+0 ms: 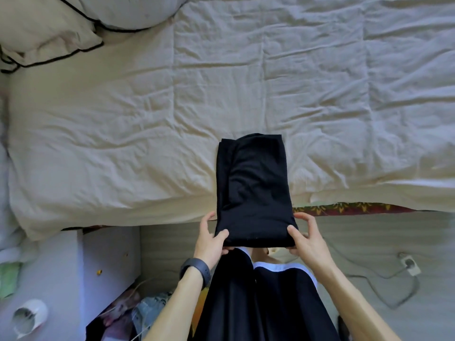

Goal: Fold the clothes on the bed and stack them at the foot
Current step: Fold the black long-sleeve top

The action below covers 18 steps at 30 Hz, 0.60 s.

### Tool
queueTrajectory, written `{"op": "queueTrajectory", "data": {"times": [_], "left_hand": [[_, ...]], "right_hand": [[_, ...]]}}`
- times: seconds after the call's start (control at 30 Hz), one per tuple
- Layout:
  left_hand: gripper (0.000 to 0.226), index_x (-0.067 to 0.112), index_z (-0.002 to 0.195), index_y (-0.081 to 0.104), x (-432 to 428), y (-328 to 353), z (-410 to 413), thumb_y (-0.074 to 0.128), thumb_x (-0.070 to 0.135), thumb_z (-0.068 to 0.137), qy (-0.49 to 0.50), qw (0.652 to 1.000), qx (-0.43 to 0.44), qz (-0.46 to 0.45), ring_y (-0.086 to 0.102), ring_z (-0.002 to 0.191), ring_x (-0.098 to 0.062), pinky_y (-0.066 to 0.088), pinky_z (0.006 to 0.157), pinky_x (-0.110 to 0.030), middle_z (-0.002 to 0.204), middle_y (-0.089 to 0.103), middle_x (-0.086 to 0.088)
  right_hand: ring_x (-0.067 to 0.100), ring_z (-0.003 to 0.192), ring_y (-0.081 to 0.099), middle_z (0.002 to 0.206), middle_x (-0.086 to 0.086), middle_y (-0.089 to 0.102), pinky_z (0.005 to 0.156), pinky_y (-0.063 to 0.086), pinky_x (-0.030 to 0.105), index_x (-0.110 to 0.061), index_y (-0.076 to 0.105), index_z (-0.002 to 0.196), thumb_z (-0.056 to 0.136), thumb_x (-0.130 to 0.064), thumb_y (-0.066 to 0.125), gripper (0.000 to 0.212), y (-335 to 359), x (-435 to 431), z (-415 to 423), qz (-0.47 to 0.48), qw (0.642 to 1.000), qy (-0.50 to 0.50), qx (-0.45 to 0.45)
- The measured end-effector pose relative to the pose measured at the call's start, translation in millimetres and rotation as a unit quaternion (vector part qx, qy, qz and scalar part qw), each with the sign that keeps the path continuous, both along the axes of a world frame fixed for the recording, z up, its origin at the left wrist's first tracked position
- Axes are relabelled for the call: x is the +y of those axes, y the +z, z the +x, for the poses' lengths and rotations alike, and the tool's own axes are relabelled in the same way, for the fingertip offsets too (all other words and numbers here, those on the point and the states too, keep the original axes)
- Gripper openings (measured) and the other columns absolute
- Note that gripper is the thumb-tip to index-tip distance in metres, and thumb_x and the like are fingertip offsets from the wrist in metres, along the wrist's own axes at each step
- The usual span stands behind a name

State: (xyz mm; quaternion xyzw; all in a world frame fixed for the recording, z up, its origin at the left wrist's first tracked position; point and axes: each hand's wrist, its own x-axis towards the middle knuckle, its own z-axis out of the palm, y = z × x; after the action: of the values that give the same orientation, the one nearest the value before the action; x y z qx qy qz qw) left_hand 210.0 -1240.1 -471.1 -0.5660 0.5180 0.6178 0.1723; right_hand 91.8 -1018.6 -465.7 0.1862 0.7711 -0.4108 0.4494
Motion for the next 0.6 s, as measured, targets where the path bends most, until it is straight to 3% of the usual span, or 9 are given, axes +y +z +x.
{"op": "queueTrajectory", "data": {"times": [0.07, 0.13, 0.2, 0.27, 0.37, 0.43, 0.5, 0.6], "left_hand": [[0.039, 0.048, 0.118, 0.054, -12.7, 10.7, -23.0, 0.059, 0.015, 0.097, -0.047, 0.998, 0.049, -0.013, 0.074, 0.069, -0.023, 0.059, 0.060, -0.031, 0.097, 0.077, 0.000], [0.025, 0.035, 0.110, 0.066, -31.1, 14.5, -53.7, 0.060, 0.015, 0.098, -0.043, 0.994, 0.096, 0.003, 0.071, 0.066, -0.013, 0.055, 0.054, -0.025, 0.103, 0.072, -0.003], [0.016, 0.025, 0.107, 0.070, -55.5, 14.7, -86.1, 0.070, 0.025, 0.091, -0.014, 0.990, 0.127, 0.062, 0.068, 0.068, -0.011, 0.050, 0.054, -0.022, 0.102, 0.070, -0.003], [0.036, 0.020, 0.112, 0.067, -78.6, 7.0, -112.3, 0.078, 0.033, 0.081, -0.038, 0.986, 0.140, 0.084, 0.068, 0.071, -0.010, 0.048, 0.054, -0.020, 0.096, 0.072, 0.000], [0.026, 0.022, 0.109, 0.065, -99.4, -19.9, -146.6, 0.070, 0.041, 0.092, -0.184, 0.975, 0.096, -0.079, 0.067, 0.080, -0.011, 0.051, 0.065, -0.024, 0.100, 0.070, 0.000], [0.032, 0.026, 0.100, 0.062, -106.8, -42.0, -166.1, 0.054, 0.057, 0.096, -0.247, 0.946, 0.039, -0.204, 0.061, 0.093, -0.016, 0.049, 0.079, -0.030, 0.105, 0.062, 0.004], [0.042, 0.022, 0.096, 0.055, -110.7, -61.5, -182.3, 0.044, 0.063, 0.097, -0.262, 0.932, 0.005, -0.249, 0.055, 0.101, -0.020, 0.045, 0.088, -0.033, 0.108, 0.051, 0.002], [0.054, 0.013, 0.104, 0.057, -111.7, -85.4, -196.0, 0.036, 0.062, 0.100, -0.248, 0.938, -0.026, -0.240, 0.057, 0.102, -0.026, 0.046, 0.087, -0.036, 0.108, 0.057, -0.002]], "right_hand": [[0.015, 0.071, 0.074, 0.099, 0.004, 0.072, 0.081, 0.060, 0.040, -0.052, 0.060, 0.109, 0.100, -0.035, 0.056, 0.019, 8.5, -5.5, -23.7, -0.034, 0.999, 0.014, 0.013], [0.018, 0.073, 0.074, 0.105, 0.008, 0.071, 0.077, 0.060, 0.038, -0.046, 0.068, 0.107, 0.098, -0.039, 0.062, 0.012, 12.2, -13.6, -57.5, -0.090, 0.996, 0.017, 0.006], [0.018, 0.081, 0.073, 0.109, 0.005, 0.073, 0.077, 0.057, 0.033, -0.039, 0.068, 0.117, 0.085, -0.046, 0.076, 0.034, 9.7, -25.0, -95.1, -0.164, 0.986, 0.030, -0.019], [0.014, 0.088, 0.072, 0.105, -0.001, 0.071, 0.075, 0.054, 0.027, -0.037, 0.061, 0.125, 0.074, -0.043, 0.082, 0.055, -2.1, -41.4, -126.4, -0.156, 0.982, 0.105, 0.003], [0.012, 0.087, 0.067, 0.096, -0.005, 0.067, 0.069, 0.048, 0.024, -0.031, 0.061, 0.119, 0.089, -0.050, 0.072, 0.037, -29.2, -71.1, -157.3, -0.054, 0.981, 0.149, 0.116], [0.018, 0.093, 0.066, 0.101, 0.001, 0.066, 0.075, 0.054, 0.035, -0.023, 0.063, 0.111, 0.095, -0.059, 0.059, 0.040, -48.4, -88.3, -168.3, -0.005, 0.976, 0.150, 0.156], [0.024, 0.098, 0.062, 0.108, 0.005, 0.061, 0.082, 0.052, 0.041, -0.019, 0.059, 0.109, 0.098, -0.063, 0.049, 0.046, -65.2, -101.2, -174.4, 0.032, 0.971, 0.155, 0.179], [0.024, 0.096, 0.059, 0.102, 0.002, 0.059, 0.074, 0.043, 0.036, -0.018, 0.054, 0.105, 0.102, -0.062, 0.041, 0.046, -84.7, -114.5, -175.7, 0.058, 0.969, 0.135, 0.199]]}}
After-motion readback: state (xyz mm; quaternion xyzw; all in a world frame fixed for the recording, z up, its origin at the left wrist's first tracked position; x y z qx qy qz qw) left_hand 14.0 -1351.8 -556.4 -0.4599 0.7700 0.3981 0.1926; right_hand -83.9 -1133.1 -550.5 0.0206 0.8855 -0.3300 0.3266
